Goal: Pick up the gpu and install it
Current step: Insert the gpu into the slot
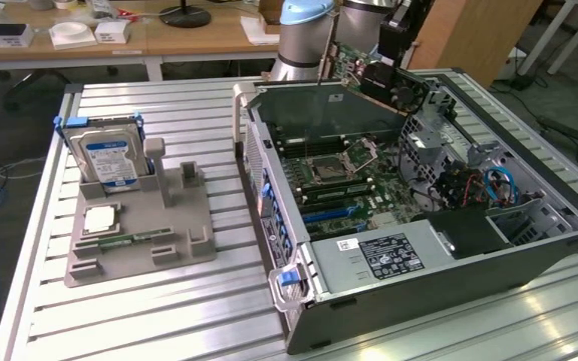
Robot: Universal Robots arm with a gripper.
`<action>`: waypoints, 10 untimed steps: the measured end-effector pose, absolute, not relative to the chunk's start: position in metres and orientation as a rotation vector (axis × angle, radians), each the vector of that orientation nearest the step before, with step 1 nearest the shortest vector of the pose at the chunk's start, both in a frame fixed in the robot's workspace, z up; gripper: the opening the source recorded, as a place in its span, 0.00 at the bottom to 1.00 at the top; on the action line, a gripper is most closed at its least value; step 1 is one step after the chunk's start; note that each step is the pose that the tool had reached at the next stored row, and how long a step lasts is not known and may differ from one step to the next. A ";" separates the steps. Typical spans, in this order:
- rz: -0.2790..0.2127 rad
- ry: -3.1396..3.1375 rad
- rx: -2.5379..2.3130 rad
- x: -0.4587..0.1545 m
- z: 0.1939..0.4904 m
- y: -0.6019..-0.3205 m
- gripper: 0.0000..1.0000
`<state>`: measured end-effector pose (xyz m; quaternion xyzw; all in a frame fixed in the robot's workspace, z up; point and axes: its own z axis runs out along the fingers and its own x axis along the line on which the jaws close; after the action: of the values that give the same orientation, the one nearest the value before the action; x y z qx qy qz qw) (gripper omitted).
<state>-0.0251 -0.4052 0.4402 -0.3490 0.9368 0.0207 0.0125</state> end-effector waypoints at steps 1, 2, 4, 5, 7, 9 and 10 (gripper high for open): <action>0.065 2.910 -1.114 -0.025 0.440 -0.405 0.26; 0.065 2.901 -1.140 -0.025 0.440 -0.405 0.26; 0.066 2.880 -1.193 -0.025 0.439 -0.405 0.26; 0.066 2.870 -1.219 -0.025 0.439 -0.405 0.26; 0.067 2.847 -1.273 -0.025 0.439 -0.405 0.26; 0.068 2.824 -1.324 -0.025 0.438 -0.405 0.26; 0.068 2.813 -1.349 -0.025 0.438 -0.405 0.26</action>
<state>-0.0252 -0.4052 0.4383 -0.4324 0.9013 0.0217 0.0106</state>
